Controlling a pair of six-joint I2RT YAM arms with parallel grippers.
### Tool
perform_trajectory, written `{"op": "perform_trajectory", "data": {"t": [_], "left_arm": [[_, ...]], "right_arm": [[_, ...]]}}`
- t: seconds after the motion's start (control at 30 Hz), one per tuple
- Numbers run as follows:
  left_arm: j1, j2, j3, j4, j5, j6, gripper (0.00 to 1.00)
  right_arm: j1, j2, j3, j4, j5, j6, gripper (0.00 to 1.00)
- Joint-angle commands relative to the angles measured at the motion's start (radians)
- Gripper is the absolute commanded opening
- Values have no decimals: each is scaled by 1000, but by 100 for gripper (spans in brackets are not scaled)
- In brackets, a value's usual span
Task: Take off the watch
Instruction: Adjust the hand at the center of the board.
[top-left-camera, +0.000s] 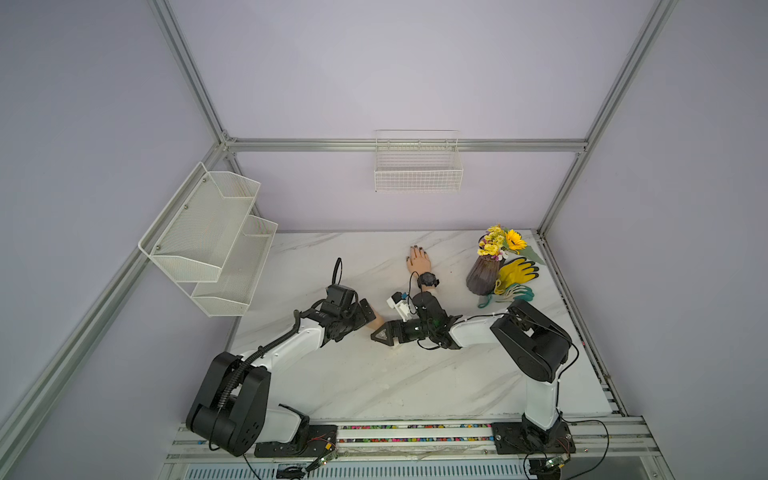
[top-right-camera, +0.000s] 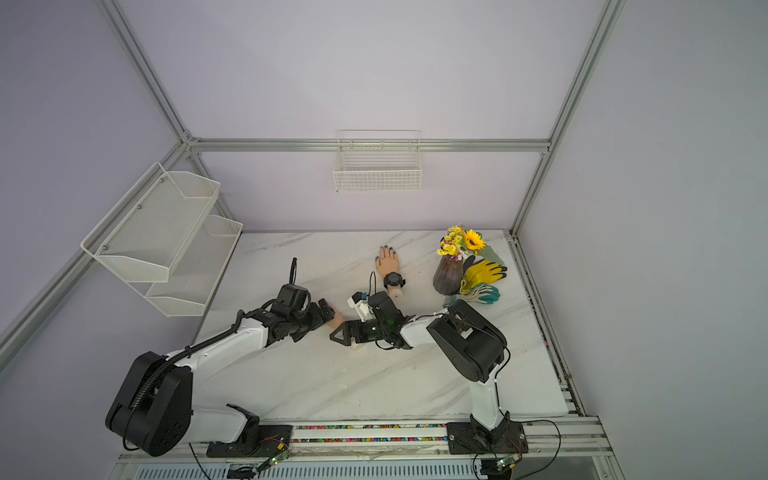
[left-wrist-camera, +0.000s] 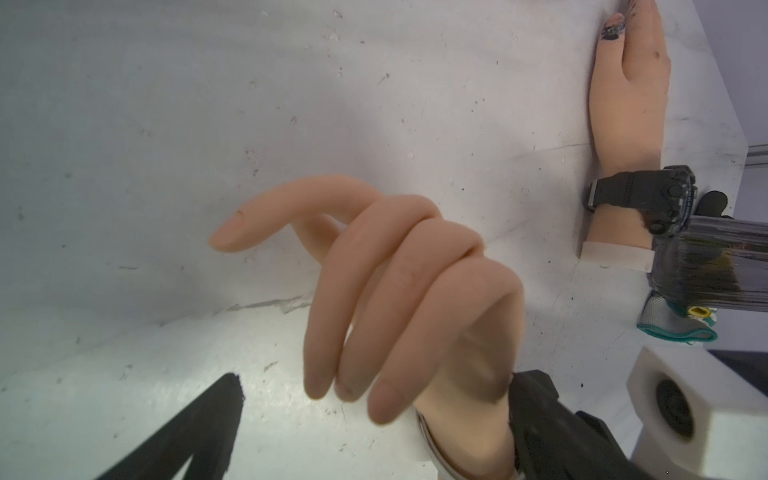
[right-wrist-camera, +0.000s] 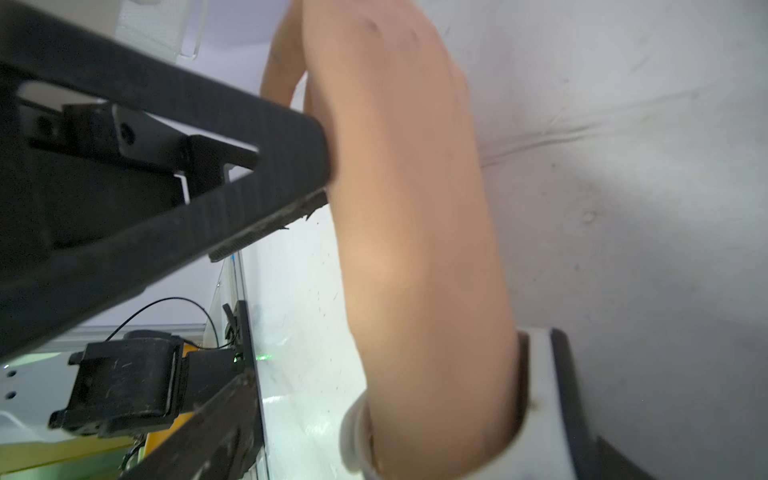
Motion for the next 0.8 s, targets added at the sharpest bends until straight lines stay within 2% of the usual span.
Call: {"op": "perform_trajectory", "data": {"t": [0.0, 0.13, 0.23, 0.4, 0.57, 0.67, 0.77], "left_arm": [[-8, 44, 34, -20, -70, 39, 100], [-9, 88, 73, -43, -108, 74, 100], [-10, 123, 106, -58, -122, 104, 100], [-9, 218, 202, -94, -135, 175, 100], [-6, 323, 356, -188, -123, 219, 100], [-2, 303, 416, -228, -111, 225, 100], [11, 224, 439, -243, -93, 224, 100]], "right_arm": [[-1, -51, -14, -86, 194, -17, 98], [-2, -180, -61, -118, 428, -25, 97], [0, -271, -86, -116, 510, -65, 97], [9, -346, -125, -80, 502, -160, 98], [26, -292, -128, -71, 483, -191, 97], [29, -245, -116, -72, 514, -190, 98], [29, -206, -97, -67, 532, -196, 98]]}}
